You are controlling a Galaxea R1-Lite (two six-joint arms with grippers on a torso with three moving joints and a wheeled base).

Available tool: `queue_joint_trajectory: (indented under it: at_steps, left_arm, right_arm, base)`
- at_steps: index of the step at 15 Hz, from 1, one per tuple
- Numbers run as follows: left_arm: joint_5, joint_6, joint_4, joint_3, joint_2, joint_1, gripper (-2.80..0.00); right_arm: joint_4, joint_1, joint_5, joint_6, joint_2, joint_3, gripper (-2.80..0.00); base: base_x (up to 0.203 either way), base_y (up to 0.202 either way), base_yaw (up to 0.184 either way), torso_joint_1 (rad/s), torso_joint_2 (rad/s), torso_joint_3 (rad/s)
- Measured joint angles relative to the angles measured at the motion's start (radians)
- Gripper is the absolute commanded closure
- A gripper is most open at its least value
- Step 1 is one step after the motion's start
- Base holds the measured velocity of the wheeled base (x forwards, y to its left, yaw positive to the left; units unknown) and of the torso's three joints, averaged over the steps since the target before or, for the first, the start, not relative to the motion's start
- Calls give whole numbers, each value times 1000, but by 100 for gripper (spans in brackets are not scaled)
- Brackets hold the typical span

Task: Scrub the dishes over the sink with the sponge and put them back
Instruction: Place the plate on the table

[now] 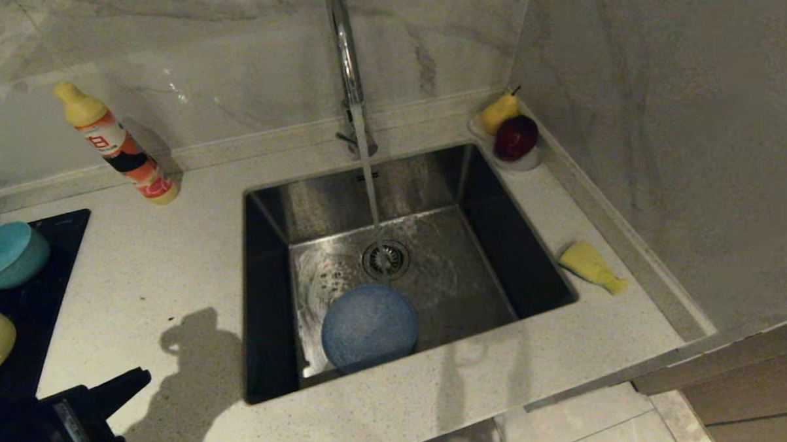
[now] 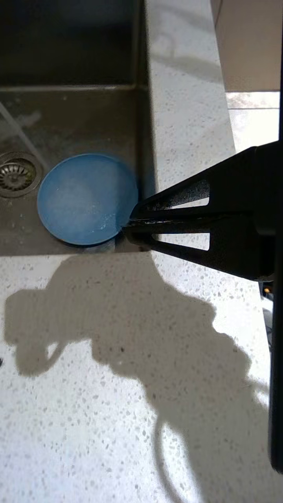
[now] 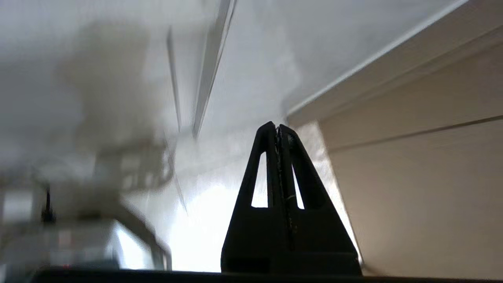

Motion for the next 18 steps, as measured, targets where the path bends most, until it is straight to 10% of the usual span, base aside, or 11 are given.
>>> queue_joint_trajectory:
  at_steps: [18]
  left_arm:
    - [-23,35,42,1,-58,-1,0]
  right_arm:
    - [-5,6,70,-29,0,42,0]
  base:
    - [0,0,0,0,0,0]
